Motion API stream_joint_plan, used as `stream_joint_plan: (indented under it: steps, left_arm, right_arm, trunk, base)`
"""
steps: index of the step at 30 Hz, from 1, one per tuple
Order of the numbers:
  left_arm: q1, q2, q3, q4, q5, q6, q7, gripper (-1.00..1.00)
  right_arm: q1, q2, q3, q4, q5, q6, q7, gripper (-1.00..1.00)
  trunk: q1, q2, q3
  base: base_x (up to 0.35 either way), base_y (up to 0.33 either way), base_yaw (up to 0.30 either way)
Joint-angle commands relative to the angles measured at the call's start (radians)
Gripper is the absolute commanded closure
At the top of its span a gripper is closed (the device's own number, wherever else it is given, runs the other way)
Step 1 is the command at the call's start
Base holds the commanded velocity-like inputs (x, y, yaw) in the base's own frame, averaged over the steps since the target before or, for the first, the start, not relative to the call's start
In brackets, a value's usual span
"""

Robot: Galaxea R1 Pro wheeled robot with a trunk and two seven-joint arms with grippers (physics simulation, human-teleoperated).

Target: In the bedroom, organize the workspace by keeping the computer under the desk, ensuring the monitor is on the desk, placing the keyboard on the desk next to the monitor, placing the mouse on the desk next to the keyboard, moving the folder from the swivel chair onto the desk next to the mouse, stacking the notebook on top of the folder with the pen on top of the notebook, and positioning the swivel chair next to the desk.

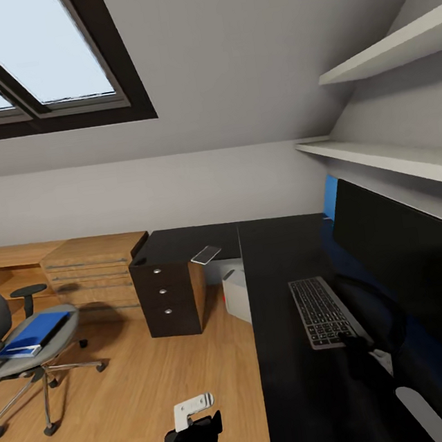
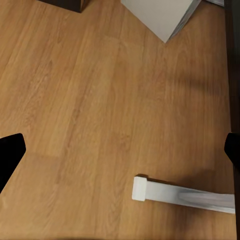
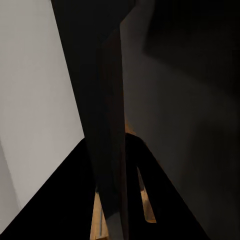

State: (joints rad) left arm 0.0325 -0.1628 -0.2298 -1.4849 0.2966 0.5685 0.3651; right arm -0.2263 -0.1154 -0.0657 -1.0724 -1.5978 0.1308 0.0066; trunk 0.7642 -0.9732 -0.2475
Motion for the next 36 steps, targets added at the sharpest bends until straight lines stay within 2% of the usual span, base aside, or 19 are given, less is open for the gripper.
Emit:
stream_joint_plan:
  steps: [1,8,14,22,36]
  left_arm:
    - [0.0,0.0,-0.001,-0.002,0.011,0.002,0.009,-1.0]
    - [0.0,0.0,0.0,-0.002,0.012,0.003,0.009,-1.0]
    - [0.0,0.0,0.0,-0.002,0.012,0.002,0.007,-1.0]
    - [0.0,0.0,0.001,-0.002,0.012,0.003,0.006,-1.0]
    - [0.0,0.0,0.001,-0.002,0.012,0.003,0.006,-1.0]
  right_arm:
    - [-0.001,0.001,0.0,0.0,-0.011,-0.01,0.002,1.0]
    - [-0.001,0.011,0.002,0.003,-0.013,-0.038,0.002,1.0]
    - [-0.001,0.011,0.003,0.009,-0.011,-0.037,0.001,1.0]
    - [-0.001,0.011,0.004,0.009,-0.012,-0.036,0.001,1.0]
    - [-0.001,0.01,0.006,0.008,-0.008,-0.038,0.0,1.0]
  trunk:
    - [0.0,-0.001,-0.001]
    - [0.0,-0.001,-0.001]
    - [0.0,-0.001,-0.001]
    - [0.0,-0.001,-0.001]
    - [0.0,-0.001,-0.001]
  base:
    - [0.0,-0.005,0.0]
    - [0.0,-0.001,0.0]
    - [0.03,0.012,0.0]
    - [0.214,0.031,0.0]
    - [0.008,0.0,0.0]
